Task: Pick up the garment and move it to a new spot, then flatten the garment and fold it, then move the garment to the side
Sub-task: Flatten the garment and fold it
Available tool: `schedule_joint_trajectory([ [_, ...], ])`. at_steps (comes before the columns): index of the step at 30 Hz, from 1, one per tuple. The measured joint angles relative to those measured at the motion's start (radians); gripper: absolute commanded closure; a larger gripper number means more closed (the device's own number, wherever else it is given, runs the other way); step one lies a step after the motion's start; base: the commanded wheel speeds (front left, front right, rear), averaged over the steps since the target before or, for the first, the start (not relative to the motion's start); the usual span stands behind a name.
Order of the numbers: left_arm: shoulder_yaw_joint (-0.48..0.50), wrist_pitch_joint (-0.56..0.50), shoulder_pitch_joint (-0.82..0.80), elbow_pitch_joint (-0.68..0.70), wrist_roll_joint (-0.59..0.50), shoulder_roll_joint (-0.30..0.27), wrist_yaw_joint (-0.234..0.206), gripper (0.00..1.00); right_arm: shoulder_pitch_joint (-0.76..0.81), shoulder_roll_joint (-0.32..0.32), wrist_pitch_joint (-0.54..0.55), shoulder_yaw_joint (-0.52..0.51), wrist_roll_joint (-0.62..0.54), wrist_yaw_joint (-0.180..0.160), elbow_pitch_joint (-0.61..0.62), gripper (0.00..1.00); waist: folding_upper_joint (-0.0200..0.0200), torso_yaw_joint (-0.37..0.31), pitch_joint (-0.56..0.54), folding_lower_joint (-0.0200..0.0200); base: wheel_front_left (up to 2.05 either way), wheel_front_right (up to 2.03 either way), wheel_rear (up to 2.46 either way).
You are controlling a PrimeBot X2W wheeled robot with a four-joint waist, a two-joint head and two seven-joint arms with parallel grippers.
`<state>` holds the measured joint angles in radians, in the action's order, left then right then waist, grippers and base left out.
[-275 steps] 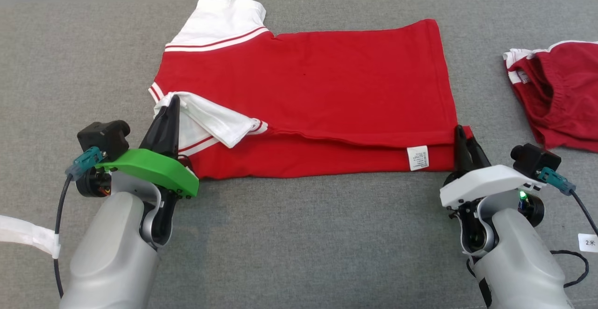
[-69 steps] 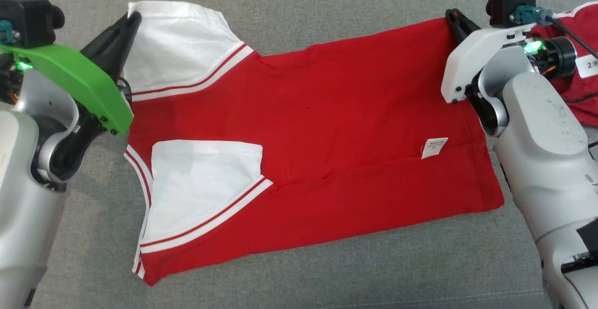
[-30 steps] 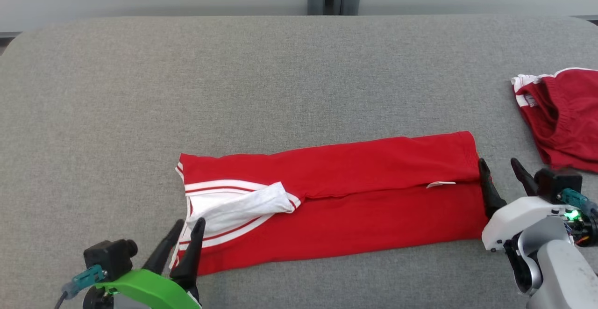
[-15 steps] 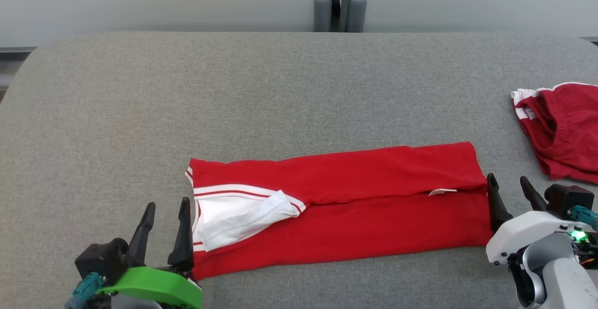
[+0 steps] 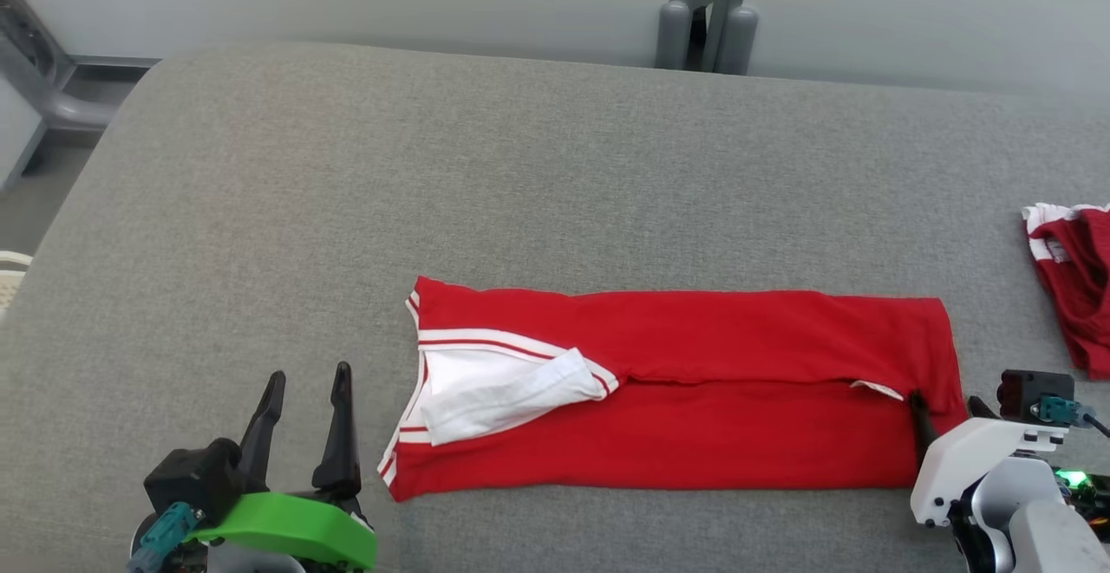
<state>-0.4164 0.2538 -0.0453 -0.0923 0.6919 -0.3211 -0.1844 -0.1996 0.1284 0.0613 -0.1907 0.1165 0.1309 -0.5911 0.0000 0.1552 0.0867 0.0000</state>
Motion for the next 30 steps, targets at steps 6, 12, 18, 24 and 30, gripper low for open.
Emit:
schedule_joint_trajectory([
  [6, 0.002, 0.002, 0.014, 0.004, 0.002, -0.003, -0.002, 0.0, -0.014, -0.006, 0.009, -0.004, -0.013, 0.0, -0.062, 0.94, 0.0, 0.025, -0.015, 0.0, 0.0, 0.0, 0.0],
  [12, 0.002, 0.002, 0.015, 0.016, 0.002, -0.006, -0.011, 0.0, -0.058, -0.006, -0.002, -0.008, -0.023, 0.001, -0.088, 1.0, 0.0, 0.01, -0.021, 0.0, 0.0, 0.0, 0.0],
  [18, 0.001, 0.001, 0.025, 0.016, 0.001, -0.01, -0.018, 0.0, -0.081, 0.027, -0.008, -0.02, -0.01, 0.001, -0.06, 1.0, 0.0, -0.033, -0.032, 0.0, 0.0, 0.0, 0.0],
  [24, 0.0, -0.002, 0.03, 0.009, 0.001, -0.012, -0.023, 0.0, -0.038, 0.082, 0.044, -0.048, 0.034, 0.001, 0.04, 1.0, 0.0, -0.089, -0.051, 0.0, 0.0, 0.0, 0.0],
  [30, -0.007, -0.006, 0.031, 0.007, 0.0, -0.012, -0.023, 0.0, 0.009, 0.068, 0.099, -0.053, 0.087, 0.001, 0.178, 1.0, 0.0, -0.139, -0.06, 0.0, 0.0, 0.0, 0.0],
])
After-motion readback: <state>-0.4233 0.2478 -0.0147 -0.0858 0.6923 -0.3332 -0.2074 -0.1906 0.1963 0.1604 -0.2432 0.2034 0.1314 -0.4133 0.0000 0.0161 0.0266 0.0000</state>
